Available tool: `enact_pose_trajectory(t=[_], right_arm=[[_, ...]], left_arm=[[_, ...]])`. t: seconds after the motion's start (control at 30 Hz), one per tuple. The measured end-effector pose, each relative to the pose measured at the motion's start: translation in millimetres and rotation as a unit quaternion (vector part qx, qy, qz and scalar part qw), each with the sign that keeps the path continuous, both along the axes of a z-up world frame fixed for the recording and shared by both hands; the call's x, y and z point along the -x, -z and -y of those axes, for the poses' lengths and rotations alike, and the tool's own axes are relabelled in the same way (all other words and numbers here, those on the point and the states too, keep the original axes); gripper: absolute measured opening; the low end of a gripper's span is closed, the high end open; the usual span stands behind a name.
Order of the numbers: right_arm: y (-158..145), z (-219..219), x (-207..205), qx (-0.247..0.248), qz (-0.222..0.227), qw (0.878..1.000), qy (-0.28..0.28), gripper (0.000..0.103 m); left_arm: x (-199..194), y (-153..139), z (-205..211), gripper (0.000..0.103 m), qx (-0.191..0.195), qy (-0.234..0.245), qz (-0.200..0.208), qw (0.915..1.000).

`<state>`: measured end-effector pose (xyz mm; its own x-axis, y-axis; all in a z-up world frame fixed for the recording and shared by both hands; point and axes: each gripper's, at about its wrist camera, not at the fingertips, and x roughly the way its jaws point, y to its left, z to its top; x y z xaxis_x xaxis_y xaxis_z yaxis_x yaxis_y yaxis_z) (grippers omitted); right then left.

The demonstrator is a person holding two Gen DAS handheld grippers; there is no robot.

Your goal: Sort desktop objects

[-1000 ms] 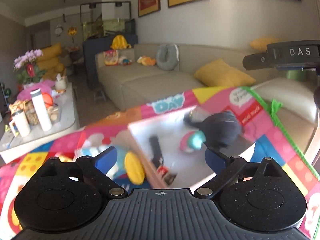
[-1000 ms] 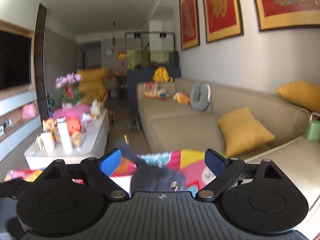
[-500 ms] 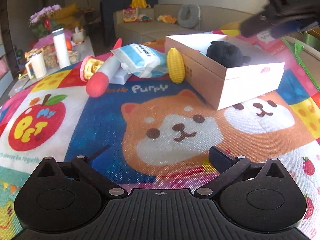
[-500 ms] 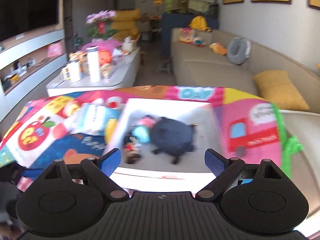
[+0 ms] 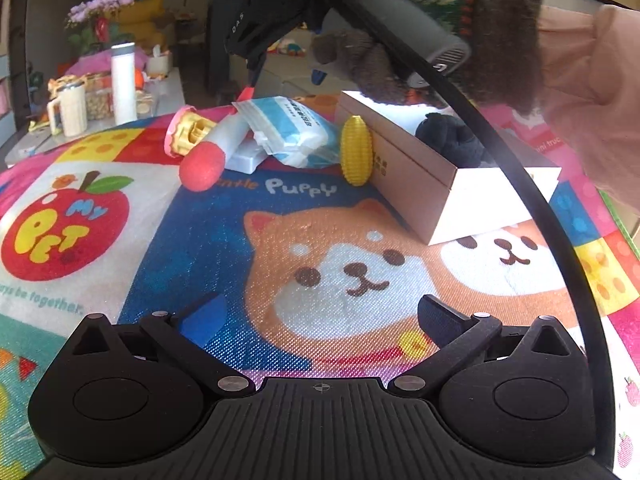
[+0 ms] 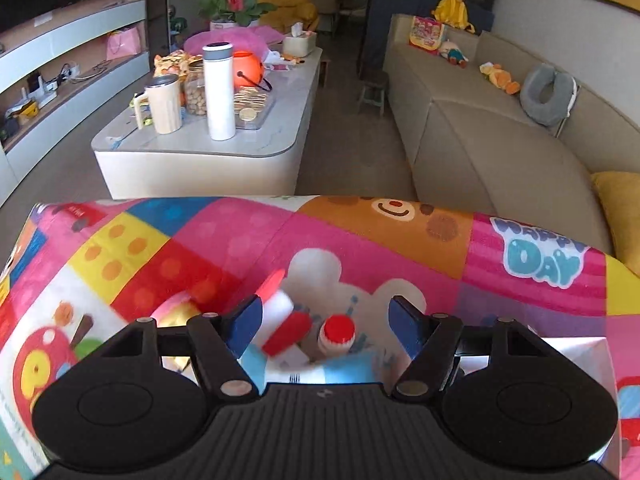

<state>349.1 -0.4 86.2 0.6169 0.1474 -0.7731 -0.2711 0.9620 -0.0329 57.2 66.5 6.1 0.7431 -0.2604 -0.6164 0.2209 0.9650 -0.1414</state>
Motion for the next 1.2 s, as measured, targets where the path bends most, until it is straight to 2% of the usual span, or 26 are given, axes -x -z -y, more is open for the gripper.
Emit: enact_pose_trajectory(t=[0.1,0.17,0.23,0.3,0.43,0.53,0.6,0.67,0.77,0.87,0.97,1.03,1.1,1.2], right_arm=[[23,3,-27,-0.015,-0.056,0.998,0.029,0.070],[27,6,-25,-0.028,-0.052,0.998,0.028,0.070],[24,10,-19,-0.056,-0.077,0.995,0.007,0.069],[23,10,-5,-0.067,-0.093,0.993,-0.006,0.063],[19,10,33,-0.055,-0.113,0.991,-0.043,0.052],[26,14,69,-0.049,-0.153,0.985,-0.068,0.050],[28,19,98,-0.041,-0.162,0.982,-0.085,0.050],[27,26,128,-0.035,-0.157,0.982,-0.102,0.050],[16,42,173,-0.031,-0.122,0.984,-0.125,0.050],[-7,70,214,-0.032,-0.045,0.991,-0.122,0.050],[-14,98,254,-0.026,0.012,0.993,-0.113,0.053],[-9,115,277,-0.033,0.014,0.993,-0.110,0.063],[4,129,303,-0.043,0.005,0.993,-0.114,0.067],[20,141,345,-0.030,0.013,0.990,-0.137,0.067]], left_arm=[[0,0,-2,0.103,0.006,0.000,0.001,1.0000],[1,0,-3,0.103,0.009,0.000,0.002,1.0000],[1,-1,-3,0.103,0.011,-0.001,0.003,0.9999],[1,-1,-5,0.103,0.017,-0.002,0.003,0.9999],[6,-4,-11,0.103,0.016,-0.028,0.009,0.9995],[18,-6,-19,0.103,0.006,-0.054,0.014,0.9984],[28,-7,-26,0.103,0.012,-0.052,0.008,0.9985],[38,-6,-31,0.103,0.017,-0.041,0.000,0.9990],[51,-7,-31,0.103,0.006,-0.033,0.000,0.9994],[55,-8,-26,0.103,-0.012,-0.042,0.002,0.9991],[53,-7,-26,0.103,-0.023,-0.081,-0.001,0.9965],[52,-8,-28,0.103,-0.023,-0.106,-0.001,0.9941],[54,-9,-30,0.103,-0.021,-0.126,-0.003,0.9918],[59,-12,-30,0.103,-0.016,-0.136,-0.012,0.9904]])
